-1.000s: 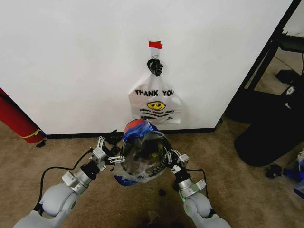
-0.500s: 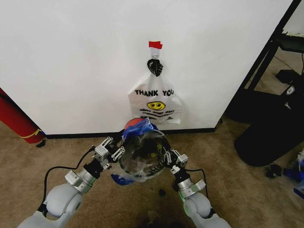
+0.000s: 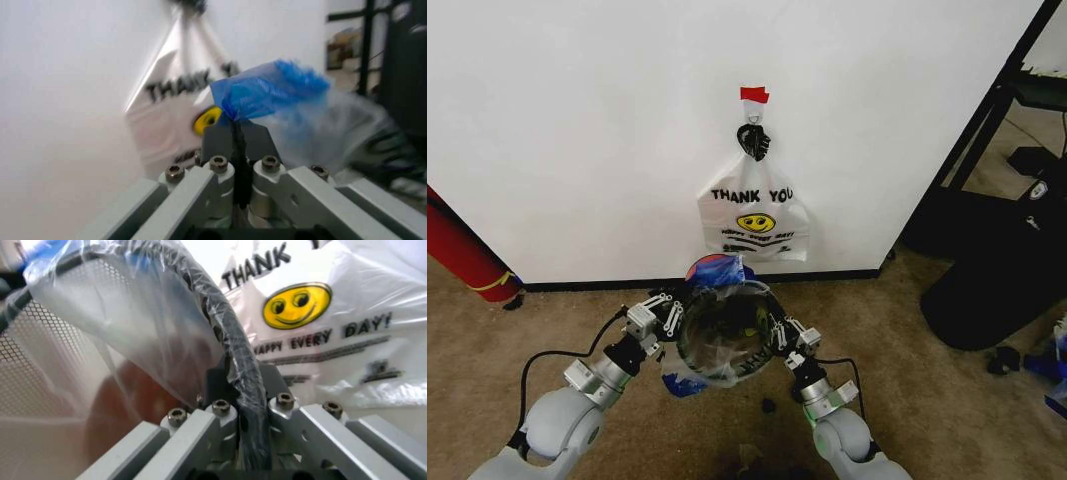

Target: Pick up the garbage bag from the wall and place it over the trash bin.

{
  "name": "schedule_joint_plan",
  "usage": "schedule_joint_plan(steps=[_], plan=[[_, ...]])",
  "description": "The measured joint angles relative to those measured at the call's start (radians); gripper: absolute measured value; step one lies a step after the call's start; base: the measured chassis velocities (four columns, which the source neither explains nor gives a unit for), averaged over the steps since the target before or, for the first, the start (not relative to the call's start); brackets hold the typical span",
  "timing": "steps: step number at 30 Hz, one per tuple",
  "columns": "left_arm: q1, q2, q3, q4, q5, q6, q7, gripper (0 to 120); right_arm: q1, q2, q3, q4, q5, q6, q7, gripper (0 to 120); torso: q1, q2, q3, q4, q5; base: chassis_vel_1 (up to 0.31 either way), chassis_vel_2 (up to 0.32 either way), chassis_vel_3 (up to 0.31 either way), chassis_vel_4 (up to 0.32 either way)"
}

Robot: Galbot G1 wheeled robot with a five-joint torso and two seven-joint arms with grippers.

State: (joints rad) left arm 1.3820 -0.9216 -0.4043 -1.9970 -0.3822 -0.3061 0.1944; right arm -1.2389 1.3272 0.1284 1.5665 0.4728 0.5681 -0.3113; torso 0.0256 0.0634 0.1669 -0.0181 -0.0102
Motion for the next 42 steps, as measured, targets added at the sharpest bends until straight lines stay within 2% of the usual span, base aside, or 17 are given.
schedule_joint_plan(steps=[5, 9, 13, 20, 23, 29, 30, 36, 37, 42], plan=[[-0.001, 0.007, -0.005, 0.018, -0.012, 0.028, -0.013, 0, 0.000, -0.014, 0.003, -0.002, 0.033, 0.011, -0.055, 0, 0.000, 0.000, 0.000, 0.0000, 0.0000, 0.000, 0.000, 0.000, 0.000], [0.003, 0.014, -0.016, 0.036, -0.051, 0.017, 0.068, 0, 0.001, -0.027, 0.010, 0.002, 0.091, 0.011, -0.107, 0, 0.000, 0.000, 0.000, 0.0000, 0.0000, 0.000, 0.000, 0.000, 0.000], [-0.004, 0.019, -0.033, 0.073, -0.113, -0.024, 0.213, 0, 0.003, -0.049, 0.019, 0.003, 0.209, -0.008, -0.193, 0, 0.000, 0.000, 0.000, 0.0000, 0.0000, 0.000, 0.000, 0.000, 0.000], [-0.017, 0.018, -0.026, 0.090, -0.135, -0.055, 0.234, 0, 0.000, -0.062, 0.022, 0.003, 0.304, -0.039, -0.257, 0, 0.000, 0.000, 0.000, 0.0000, 0.0000, 0.000, 0.000, 0.000, 0.000], [-0.022, 0.017, -0.022, 0.093, -0.139, -0.064, 0.231, 6, -0.003, -0.064, 0.023, 0.002, 0.308, -0.046, -0.273, 0, 0.000, 0.000, 0.000, 0.0000, 0.0000, 0.000, 0.000, 0.000, 0.000], [-0.034, 0.019, -0.017, 0.110, -0.138, -0.083, 0.205, 31, -0.009, -0.066, 0.021, 0.000, 0.308, -0.067, -0.285, 0, 0.000, 0.000, 0.000, 0.0000, 0.0000, 0.000, 0.000, 0.000, 0.000], [-0.034, 0.019, -0.017, 0.110, -0.138, -0.083, 0.205, 31, -0.009, -0.066, 0.021, 0.000, 0.308, -0.067, -0.285, 0, 0.000, 0.000, 0.000, 0.0000, 0.0000, 0.000, 0.000, 0.000, 0.000], [-0.050, 0.031, -0.018, 0.146, -0.131, -0.103, 0.218, 57, -0.015, -0.069, 0.023, 0.011, 0.367, -0.122, -0.310, 0, 0.000, 0.000, 0.000, 0.0000, 0.0000, 0.000, 0.000, 0.000, 0.000], [-0.050, 0.031, -0.018, 0.146, -0.131, -0.103, 0.218, 57, -0.015, -0.069, 0.023, 0.011, 0.367, -0.122, -0.310, 0, 0.000, 0.000, 0.000, 0.0000, 0.0000, 0.000, 0.000, 0.000, 0.000], [-0.069, 0.037, -0.013, 0.168, -0.127, -0.105, 0.221, 78, -0.020, -0.070, 0.031, 0.008, 0.373, -0.138, -0.341, 0, 0.000, 0.000, 0.000, 0.0000, 0.0000, 0.000, 0.000, 0.000, 0.000]])
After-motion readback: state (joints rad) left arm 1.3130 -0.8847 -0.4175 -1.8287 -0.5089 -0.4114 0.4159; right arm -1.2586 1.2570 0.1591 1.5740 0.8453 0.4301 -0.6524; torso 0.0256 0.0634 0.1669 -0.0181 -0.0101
